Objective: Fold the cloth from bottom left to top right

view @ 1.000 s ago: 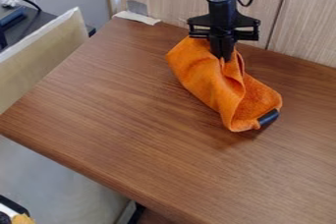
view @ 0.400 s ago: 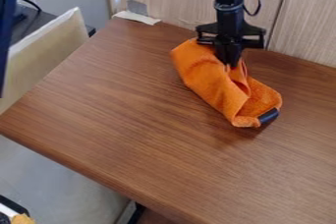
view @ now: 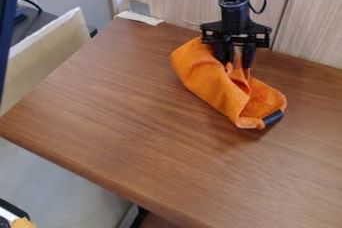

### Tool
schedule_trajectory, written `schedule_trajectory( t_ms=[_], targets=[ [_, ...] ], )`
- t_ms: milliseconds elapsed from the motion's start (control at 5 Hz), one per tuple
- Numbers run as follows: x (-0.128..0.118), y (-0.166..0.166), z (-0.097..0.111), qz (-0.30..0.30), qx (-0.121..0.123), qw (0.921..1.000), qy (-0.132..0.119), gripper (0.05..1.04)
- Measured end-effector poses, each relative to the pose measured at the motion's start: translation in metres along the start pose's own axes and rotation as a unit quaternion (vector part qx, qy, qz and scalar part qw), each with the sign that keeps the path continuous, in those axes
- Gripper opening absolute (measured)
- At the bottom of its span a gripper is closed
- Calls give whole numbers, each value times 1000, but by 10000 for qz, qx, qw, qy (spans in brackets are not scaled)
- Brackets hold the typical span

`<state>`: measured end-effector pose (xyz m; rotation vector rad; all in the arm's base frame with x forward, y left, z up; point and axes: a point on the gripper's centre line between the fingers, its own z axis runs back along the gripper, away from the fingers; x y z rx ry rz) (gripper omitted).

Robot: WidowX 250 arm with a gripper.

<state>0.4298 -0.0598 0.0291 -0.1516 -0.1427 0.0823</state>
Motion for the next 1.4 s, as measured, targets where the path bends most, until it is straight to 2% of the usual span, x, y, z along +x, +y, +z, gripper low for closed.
schedule_trajectory(
  t_ms=[200,400,600,800,1000,1200,1400],
  targets=[
    [-2,0,0,-66,10,10000,45,1003],
    [2,2,17,-50,132,9998,-143,1003],
    [0,0,36,-110,114,9995,-278,1000],
    [-7,3,63,-203,257,9987,-400,1000],
    [-16,4,102,-337,352,9961,-731,1000],
    [-32,3,132,-409,329,9945,-903,1000],
    [-32,4,134,-397,328,9943,-935,1000]
  ],
)
